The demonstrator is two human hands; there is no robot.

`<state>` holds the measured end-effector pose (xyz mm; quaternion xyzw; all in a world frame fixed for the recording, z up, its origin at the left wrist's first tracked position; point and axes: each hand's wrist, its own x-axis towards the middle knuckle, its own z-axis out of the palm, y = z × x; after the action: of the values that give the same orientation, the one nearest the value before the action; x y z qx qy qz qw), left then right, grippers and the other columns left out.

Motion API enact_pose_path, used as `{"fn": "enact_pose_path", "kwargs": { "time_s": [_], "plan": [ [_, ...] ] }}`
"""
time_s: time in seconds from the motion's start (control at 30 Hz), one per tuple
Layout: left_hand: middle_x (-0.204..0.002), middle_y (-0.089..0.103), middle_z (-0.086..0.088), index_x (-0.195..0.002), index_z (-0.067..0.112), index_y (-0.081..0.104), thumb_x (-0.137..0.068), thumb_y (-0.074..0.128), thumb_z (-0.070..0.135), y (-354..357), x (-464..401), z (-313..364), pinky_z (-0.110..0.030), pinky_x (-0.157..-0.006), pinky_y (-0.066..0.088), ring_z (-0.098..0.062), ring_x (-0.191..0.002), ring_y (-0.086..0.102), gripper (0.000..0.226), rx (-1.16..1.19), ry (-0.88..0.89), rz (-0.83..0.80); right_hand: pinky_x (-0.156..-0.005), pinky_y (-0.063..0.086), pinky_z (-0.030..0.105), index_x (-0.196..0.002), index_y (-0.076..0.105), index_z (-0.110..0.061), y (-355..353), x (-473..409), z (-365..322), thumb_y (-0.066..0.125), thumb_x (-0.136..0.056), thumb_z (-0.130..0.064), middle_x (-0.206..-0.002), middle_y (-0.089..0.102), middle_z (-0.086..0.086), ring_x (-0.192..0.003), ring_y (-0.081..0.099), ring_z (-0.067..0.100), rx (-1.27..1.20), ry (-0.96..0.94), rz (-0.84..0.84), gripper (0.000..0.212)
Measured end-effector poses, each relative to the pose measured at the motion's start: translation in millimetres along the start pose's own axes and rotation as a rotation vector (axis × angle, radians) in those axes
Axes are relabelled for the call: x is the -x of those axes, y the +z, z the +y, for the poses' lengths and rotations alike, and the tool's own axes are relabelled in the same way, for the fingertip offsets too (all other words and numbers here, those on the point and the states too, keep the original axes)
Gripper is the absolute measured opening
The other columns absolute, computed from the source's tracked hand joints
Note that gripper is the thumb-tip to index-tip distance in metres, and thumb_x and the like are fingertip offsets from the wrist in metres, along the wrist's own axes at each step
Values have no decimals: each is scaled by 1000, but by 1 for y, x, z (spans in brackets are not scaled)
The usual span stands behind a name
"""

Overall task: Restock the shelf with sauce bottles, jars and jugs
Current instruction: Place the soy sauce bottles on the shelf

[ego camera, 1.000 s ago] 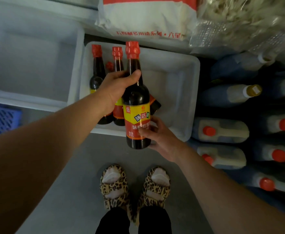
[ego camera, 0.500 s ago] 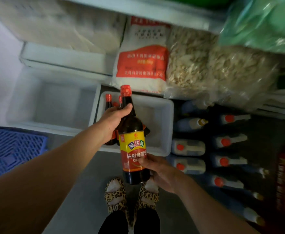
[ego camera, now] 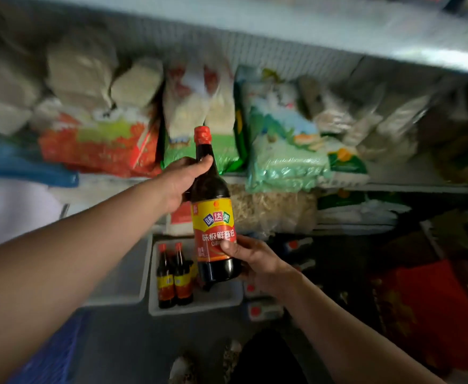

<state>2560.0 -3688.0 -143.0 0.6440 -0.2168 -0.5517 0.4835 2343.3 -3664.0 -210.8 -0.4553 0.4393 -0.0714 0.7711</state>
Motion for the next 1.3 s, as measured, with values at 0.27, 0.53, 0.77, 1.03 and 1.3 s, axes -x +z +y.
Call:
{"fn": "enact_pose_path", "kwargs": {
  "time_s": [0.27, 0.53, 0.77, 1.03, 1.3],
  "plan": [
    [-109, 72, -1, -113, 29, 65, -74, 76, 42, 60, 41, 161, -45, -95, 47, -24, -107, 63, 43, -150, 257, -182, -76, 61, 38, -115, 73, -12, -11, 61, -129, 83, -79, -18, -112, 75, 13, -94, 73, 24, -44, -397, 200, 37],
    [-118, 69, -1, -119, 32, 65, -81, 77, 29, 142, 38, 280, -50, -101, 45, -23, -116, 60, 40, -202, 531, -180, -64, 59, 27, -113, 72, -13, -92, 80, -251, 78, -83, -8, -105, 76, 9, -85, 74, 16, 48, -655, 279, 31],
    [-118, 69, 1, -128, 22, 61, -80, 79, 32, 229, -2, 372, -39, -93, 50, -19, -111, 63, 53, -224, 703, -87, -69, 53, 17, -122, 68, -2, -181, 63, -356, 77, -84, -5, -105, 76, 12, -81, 71, 11, 134, -883, 252, 39],
    [-126, 59, 3, -140, 20, 48, -89, 71, 23, 276, -86, 394, -25, -79, 42, -13, -110, 54, 57, -258, 737, 30, -102, 53, 42, -130, 65, -17, -265, -21, -417, 84, -80, -21, -115, 75, -1, -108, 70, 17, 250, -863, 214, 53],
    [-119, 54, 4, -130, 23, 50, -88, 72, 31, 282, -117, 416, -33, -88, 46, -18, -108, 54, 47, -426, 798, 169, -101, 49, 32, -135, 60, -21, -293, -56, -457, 82, -83, -28, -124, 69, -7, -112, 64, 6, 372, -827, 138, 57]
  ]
}}
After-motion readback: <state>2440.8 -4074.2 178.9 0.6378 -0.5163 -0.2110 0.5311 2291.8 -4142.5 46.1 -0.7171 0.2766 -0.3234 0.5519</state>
